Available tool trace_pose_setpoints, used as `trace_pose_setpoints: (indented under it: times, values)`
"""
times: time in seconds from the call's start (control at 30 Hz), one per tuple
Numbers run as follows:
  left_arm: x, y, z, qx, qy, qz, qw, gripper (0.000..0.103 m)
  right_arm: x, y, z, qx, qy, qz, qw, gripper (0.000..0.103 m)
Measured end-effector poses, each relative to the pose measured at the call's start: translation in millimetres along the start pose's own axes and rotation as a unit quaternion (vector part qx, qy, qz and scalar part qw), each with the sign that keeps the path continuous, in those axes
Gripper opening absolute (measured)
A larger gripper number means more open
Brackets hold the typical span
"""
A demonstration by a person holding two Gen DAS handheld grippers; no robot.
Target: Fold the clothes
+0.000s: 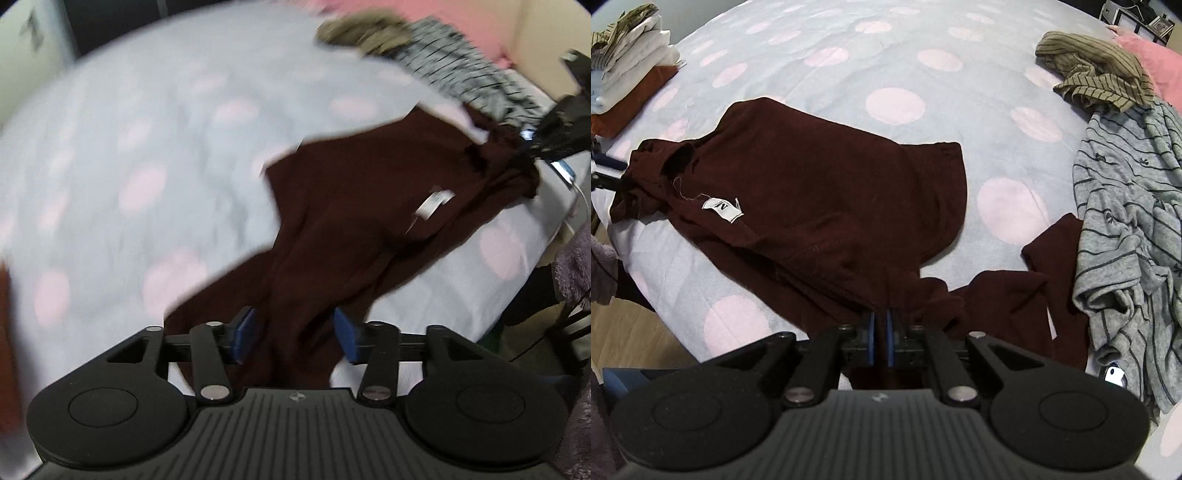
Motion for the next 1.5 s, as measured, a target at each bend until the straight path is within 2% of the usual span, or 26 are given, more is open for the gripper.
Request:
trace_pose_setpoints:
  times: [0.13, 0.37, 0.4, 0.5, 0.6, 0.67, 0.87, 1.0, 1.07, 1.17, 1.27, 1.4, 1.5]
  values:
    - [-18, -4, -24, -0.012, -0.054, -0.022, 0.9982, 0.045, -1, 1, 2, 0.005, 0.006, -0.003, 1.000, 0.008]
    - [-17, -50, -45, -0.014, -0.108, 0.037, 0.9933, 0.039, -3, 1, 3, 0.003, 0.005, -0.007, 1.000, 0.009]
    - [-16, -57, -43, -0.018, -0.105, 0.045, 0.9932, 0.031, -3, 1, 2, 0.003, 0.005, -0.009, 1.000, 0.009]
    - [-18, -70, -33, -0.014, -0.066, 0.058, 0.9960, 0.020, -3, 2, 1, 0.001, 0.004, -0.012, 1.000, 0.009]
    - [-22, -65, -30, -0.002, -0.049, 0.055, 0.9973, 0.010, -4, 2, 1, -0.001, 0.008, -0.012, 1.000, 0.009]
    - [-25, -56, -31, 0.002, -0.048, 0.045, 0.9978, 0.008, -6, 3, 0, 0.000, 0.010, -0.015, 1.000, 0.009]
    - [-38, -5, -23, 0.010, -0.006, -0.027, 0.9996, 0.006, -18, 28, -9, 0.011, -0.007, -0.059, 0.998, 0.009]
    - [-46, 33, -9, 0.008, 0.025, -0.085, 0.9960, 0.005, -28, 51, -15, 0.033, -0.023, -0.110, 0.993, 0.009]
    - [-48, 42, -3, 0.017, 0.042, -0.101, 0.9939, 0.005, -33, 59, -15, 0.043, -0.025, -0.133, 0.990, 0.009]
    - [-45, 32, -8, 0.013, 0.025, -0.085, 0.9960, 0.005, -38, 61, -10, 0.038, -0.022, -0.136, 0.990, 0.009]
    - [-40, 15, -22, -0.001, -0.021, -0.061, 0.9979, 0.005, -38, 53, -2, 0.028, -0.005, -0.127, 0.992, 0.011]
    - [-30, -9, -40, 0.004, -0.056, -0.023, 0.9982, 0.013, -35, 41, 6, 0.026, 0.022, -0.112, 0.993, 0.027]
    - [-26, -20, -45, 0.002, -0.067, -0.006, 0.9977, 0.023, -34, 33, 8, 0.026, 0.039, -0.104, 0.994, 0.031]
Point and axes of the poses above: each gripper's, at about its wrist camera, not at the fingertips, and y roughly against the way its jaws point, z to its left, x to its underside, the point moved 7 cm from there along -y, roughly the way its jaws point, and after that the axes turned 2 degrees about z, right-handed, at the moved point
